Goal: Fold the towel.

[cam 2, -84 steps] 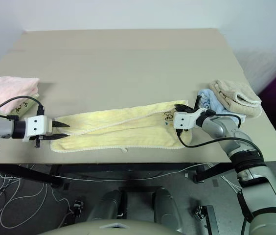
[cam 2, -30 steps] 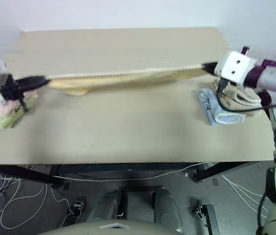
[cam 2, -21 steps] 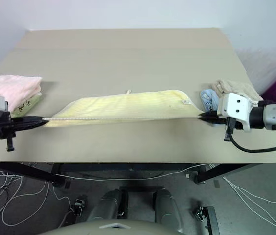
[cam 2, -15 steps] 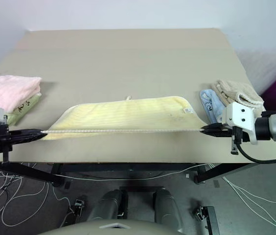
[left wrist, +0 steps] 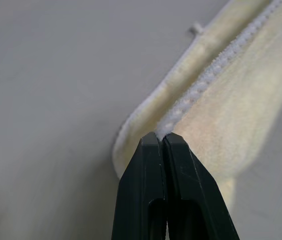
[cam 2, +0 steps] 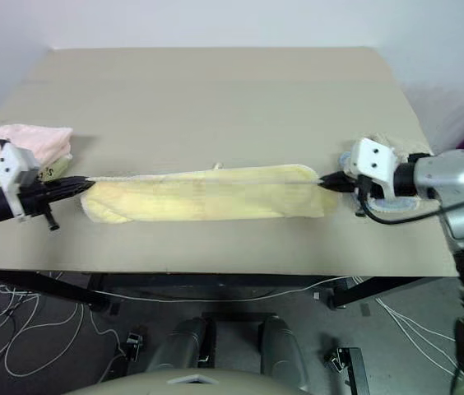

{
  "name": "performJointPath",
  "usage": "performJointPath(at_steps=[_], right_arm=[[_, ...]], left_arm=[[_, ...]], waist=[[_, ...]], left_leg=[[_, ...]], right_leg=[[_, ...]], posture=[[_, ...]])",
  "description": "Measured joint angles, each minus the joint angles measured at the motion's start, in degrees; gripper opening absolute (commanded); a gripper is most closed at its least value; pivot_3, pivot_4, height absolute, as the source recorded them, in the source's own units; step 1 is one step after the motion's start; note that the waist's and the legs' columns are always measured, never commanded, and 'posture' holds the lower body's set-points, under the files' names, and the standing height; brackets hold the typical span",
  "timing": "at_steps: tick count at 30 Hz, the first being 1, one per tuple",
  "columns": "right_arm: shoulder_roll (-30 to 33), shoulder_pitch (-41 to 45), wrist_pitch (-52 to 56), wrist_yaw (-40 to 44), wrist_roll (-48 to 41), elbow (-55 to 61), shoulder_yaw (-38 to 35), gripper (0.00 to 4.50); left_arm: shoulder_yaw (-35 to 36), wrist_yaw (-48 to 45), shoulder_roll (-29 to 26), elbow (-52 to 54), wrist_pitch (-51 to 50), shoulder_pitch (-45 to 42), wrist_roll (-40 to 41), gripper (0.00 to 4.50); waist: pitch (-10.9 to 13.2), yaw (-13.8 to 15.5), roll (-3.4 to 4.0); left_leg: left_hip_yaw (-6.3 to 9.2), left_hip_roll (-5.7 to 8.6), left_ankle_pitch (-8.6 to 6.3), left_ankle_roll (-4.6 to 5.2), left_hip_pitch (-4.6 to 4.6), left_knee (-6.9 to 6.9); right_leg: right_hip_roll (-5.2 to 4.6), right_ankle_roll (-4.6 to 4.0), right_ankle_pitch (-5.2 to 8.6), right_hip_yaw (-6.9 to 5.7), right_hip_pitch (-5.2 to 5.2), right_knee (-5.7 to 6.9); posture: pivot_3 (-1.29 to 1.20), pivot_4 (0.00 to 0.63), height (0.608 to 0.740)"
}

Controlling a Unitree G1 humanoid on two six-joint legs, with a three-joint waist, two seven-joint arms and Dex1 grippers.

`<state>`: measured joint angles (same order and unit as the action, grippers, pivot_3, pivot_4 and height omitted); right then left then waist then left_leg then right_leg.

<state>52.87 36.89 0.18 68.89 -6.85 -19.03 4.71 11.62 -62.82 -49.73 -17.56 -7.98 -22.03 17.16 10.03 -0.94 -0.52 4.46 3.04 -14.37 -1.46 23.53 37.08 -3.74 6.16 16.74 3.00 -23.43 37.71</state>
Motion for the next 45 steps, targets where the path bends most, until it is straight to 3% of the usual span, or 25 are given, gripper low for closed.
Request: performJointPath(at_steps=[8, 15, 16, 20, 29, 31, 33, 35, 38, 39, 41, 45], right_arm=[[-7.6, 10.6, -14.5, -8.0, 10.8, -23.8, 5.6, 0.0], [-10.5, 13.6, -21.8, -12.4, 14.7, -33.1, 6.6, 0.0], [-10.6, 13.6, -22.5, -12.6, 15.2, -33.6, 6.8, 0.0], [-10.7, 13.7, -23.6, -13.5, 15.9, -35.3, 6.8, 0.95], [-9.7, 14.3, -23.6, -15.6, 15.6, -34.7, 4.8, 4.02], [-8.8, 14.1, -23.5, -16.8, 15.4, -32.7, 3.4, 4.46], [-8.0, 12.6, -22.5, -18.4, 13.4, -27.6, 0.5, 4.46], [-7.9, 9.5, -17.7, -19.2, 9.3, -20.4, -3.6, 4.46], [-8.7, 0.1, -1.4, -20.1, -1.2, -3.3, -10.6, 4.46], [-9.8, -6.2, 9.8, -21.9, -7.9, 6.9, -14.3, 4.46], [-11.7, -12.5, 23.1, -24.5, -15.9, 16.4, -17.3, 4.46], [-16.7, -19.5, 46.6, -34.3, -33.3, 29.0, -26.5, 4.46]], left_arm=[[-6.2, 3.9, 2.9, -12.9, 9.4, -7.9, -7.7, 0.03], [-8.4, 4.6, 3.6, -17.8, 12.5, -9.1, -10.4, 0.03], [-8.5, 4.4, 3.7, -17.9, 12.5, -9.1, -10.4, 0.22], [-8.4, 3.6, 3.6, -17.9, 11.4, -9.0, -10.1, 1.29], [-7.4, 5.7, 3.7, -17.7, 10.1, -8.1, -9.0, 4.42], [-6.3, 8.3, 3.7, -17.8, 10.1, -8.0, -9.2, 4.5], [-4.8, 9.8, 3.7, -17.1, 9.8, -7.6, -8.5, 4.5], [-2.6, 10.1, 4.1, -14.4, 9.3, -6.0, -6.2, 4.5], [0.8, 11.1, 5.1, -8.6, 7.2, -3.2, -2.7, 4.5], [1.7, 11.1, 5.3, -5.1, 5.9, -1.5, -1.1, 4.5], [2.4, 10.3, 5.6, -0.5, 4.3, 0.7, 1.0, 4.5], [1.8, 6.4, 6.7, 9.9, 0.3, 5.4, 6.0, 4.5]], waist=[[0.0, -0.1, 0.0], [0.0, -0.2, 0.0], [0.0, -0.2, 0.0], [0.0, -0.2, 0.0], [0.0, -0.3, 0.0], [0.0, -0.2, 0.01], [0.0, -0.2, 0.01], [0.0, -0.1, 0.0], [0.0, 0.2, -0.03], [0.0, 0.4, -0.03], [0.0, 0.3, -0.03], [0.0, 0.2, -0.01]], left_leg=[[-0.02, 0.04, 0.01, 0.0, 0.0, 0.03], [-0.01, 0.04, 0.02, 0.0, 0.0, 0.04], [-0.02, 0.04, 0.02, 0.0, 0.0, 0.05], [-0.02, 0.04, 0.02, 0.0, 0.0, 0.05], [-0.01, 0.04, 0.02, 0.0, 0.0, 0.05], [-0.01, 0.04, 0.02, 0.0, 0.0, 0.05], [-0.01, 0.04, 0.02, 0.0, 0.0, 0.04], [0.02, 0.03, 0.02, 0.0, 0.01, 0.05], [0.13, 0.0, 0.01, 0.0, 0.05, 0.1], [0.21, 0.0, 0.01, 0.01, 0.06, 0.07], [0.18, 0.03, 0.01, 0.01, 0.05, 0.08], [0.18, 0.02, 0.01, 0.01, -0.02, 0.03]], right_leg=[[0.04, 0.0, 0.0, 0.01, -0.03, 0.12], [0.05, 0.0, 0.0, 0.01, -0.04, 0.2], [0.04, 0.01, 0.0, 0.01, -0.05, 0.2], [0.05, 0.01, 0.01, 0.01, -0.05, 0.22], [0.05, 0.0, 0.01, 0.01, -0.06, 0.24], [0.04, 0.0, 0.01, 0.03, -0.08, 0.25], [0.03, 0.0, 0.01, 0.03, -0.08, 0.25], [0.01, 0.0, 0.01, 0.03, -0.06, 0.25], [-0.06, 0.0, 0.01, -0.01, 0.0, 0.24], [-0.09, 0.0, 0.01, -0.03, 0.03, 0.25], [-0.12, 0.0, 0.01, -0.01, 0.02, 0.22], [-0.14, -0.02, 0.01, 0.01, 0.05, 0.23]], posture=[[0.0, 0.15, 0.74], [0.0, 0.15, 0.74], [0.0, 0.15, 0.74], [0.0, 0.15, 0.74], [0.0, 0.15, 0.74], [0.0, 0.15, 0.74], [0.0, 0.15, 0.74], [0.0, 0.15, 0.74], [0.0, 0.15, 0.74], [0.0, 0.15, 0.74], [0.0, 0.15, 0.74], [0.0, 0.15, 0.74]])
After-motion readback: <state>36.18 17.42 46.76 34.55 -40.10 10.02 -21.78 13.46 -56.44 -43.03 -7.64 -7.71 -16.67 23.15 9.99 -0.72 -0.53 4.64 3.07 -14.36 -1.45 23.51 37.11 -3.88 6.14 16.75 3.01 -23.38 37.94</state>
